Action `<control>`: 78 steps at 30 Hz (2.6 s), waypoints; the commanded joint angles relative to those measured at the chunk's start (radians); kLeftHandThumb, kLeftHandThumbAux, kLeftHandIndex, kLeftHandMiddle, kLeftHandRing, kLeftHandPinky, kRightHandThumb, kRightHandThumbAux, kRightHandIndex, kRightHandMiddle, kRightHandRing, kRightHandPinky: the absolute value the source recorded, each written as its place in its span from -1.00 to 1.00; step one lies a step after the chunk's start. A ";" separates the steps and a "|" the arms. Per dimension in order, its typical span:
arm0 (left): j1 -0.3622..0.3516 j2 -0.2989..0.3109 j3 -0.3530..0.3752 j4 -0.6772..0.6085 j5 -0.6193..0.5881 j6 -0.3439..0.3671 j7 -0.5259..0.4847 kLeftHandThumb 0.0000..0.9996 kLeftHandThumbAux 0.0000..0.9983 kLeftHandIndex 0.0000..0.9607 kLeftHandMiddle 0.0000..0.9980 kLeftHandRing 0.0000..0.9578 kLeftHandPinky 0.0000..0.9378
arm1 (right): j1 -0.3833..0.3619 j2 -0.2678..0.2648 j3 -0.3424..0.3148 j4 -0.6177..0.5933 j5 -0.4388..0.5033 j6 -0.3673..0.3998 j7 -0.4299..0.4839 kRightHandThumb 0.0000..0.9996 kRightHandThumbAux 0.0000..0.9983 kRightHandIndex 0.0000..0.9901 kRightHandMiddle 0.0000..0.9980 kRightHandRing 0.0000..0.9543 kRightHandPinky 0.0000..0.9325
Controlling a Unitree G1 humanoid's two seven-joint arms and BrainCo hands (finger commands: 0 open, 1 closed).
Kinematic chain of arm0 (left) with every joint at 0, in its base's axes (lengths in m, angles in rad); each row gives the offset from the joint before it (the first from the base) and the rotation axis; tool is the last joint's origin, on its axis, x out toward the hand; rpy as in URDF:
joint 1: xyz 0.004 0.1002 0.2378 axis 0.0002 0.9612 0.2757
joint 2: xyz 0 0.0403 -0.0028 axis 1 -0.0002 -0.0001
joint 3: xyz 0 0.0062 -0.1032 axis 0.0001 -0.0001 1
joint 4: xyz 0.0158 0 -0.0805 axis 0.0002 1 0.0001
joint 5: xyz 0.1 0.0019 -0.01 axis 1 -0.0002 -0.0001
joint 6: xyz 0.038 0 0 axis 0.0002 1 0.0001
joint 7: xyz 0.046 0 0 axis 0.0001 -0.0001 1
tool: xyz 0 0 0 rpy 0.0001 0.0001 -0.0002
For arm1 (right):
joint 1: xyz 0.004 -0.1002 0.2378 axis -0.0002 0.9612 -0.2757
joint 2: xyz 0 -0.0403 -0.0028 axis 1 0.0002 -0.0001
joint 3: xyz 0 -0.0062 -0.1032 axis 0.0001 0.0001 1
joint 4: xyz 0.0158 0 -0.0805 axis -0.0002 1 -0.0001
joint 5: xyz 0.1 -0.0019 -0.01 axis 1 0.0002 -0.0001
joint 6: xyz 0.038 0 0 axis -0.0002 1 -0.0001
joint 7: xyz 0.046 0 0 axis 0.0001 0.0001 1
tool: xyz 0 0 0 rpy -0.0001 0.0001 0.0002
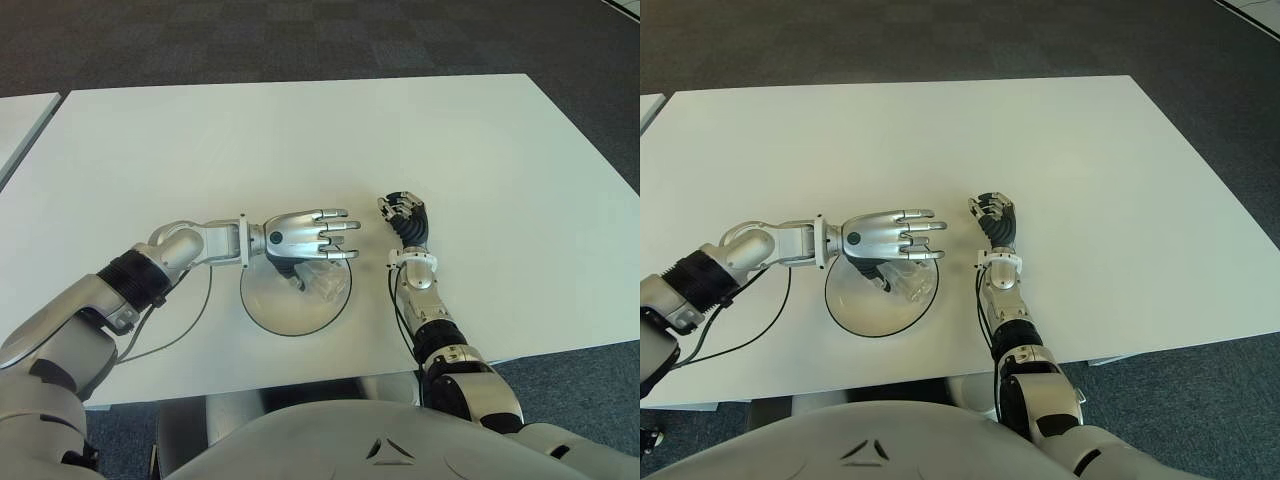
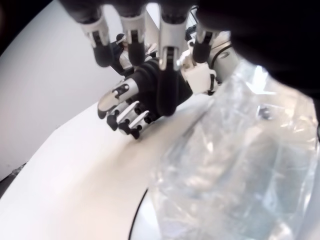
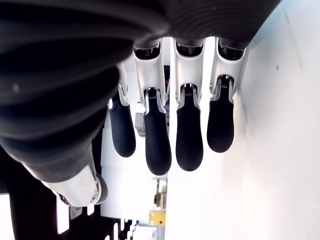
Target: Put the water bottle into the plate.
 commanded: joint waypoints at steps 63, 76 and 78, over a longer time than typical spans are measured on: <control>-0.235 -0.327 0.391 0.684 -0.717 -0.367 0.311 -0.74 -0.04 -1.00 -1.00 -1.00 -1.00 | 0.017 0.003 -0.001 -0.006 0.017 0.028 0.022 0.42 0.46 -0.14 0.12 0.19 0.16; -0.206 -0.472 0.628 0.693 -1.057 -0.216 0.150 -0.82 0.15 -1.00 -1.00 -1.00 -1.00 | 0.018 0.005 -0.008 -0.003 0.015 0.025 0.025 0.42 0.46 -0.14 0.11 0.18 0.16; -0.182 -0.475 0.657 0.692 -1.085 -0.205 0.139 -0.86 0.20 -1.00 -1.00 -1.00 -1.00 | 0.018 0.005 -0.008 -0.003 0.015 0.026 0.026 0.42 0.46 -0.14 0.11 0.18 0.16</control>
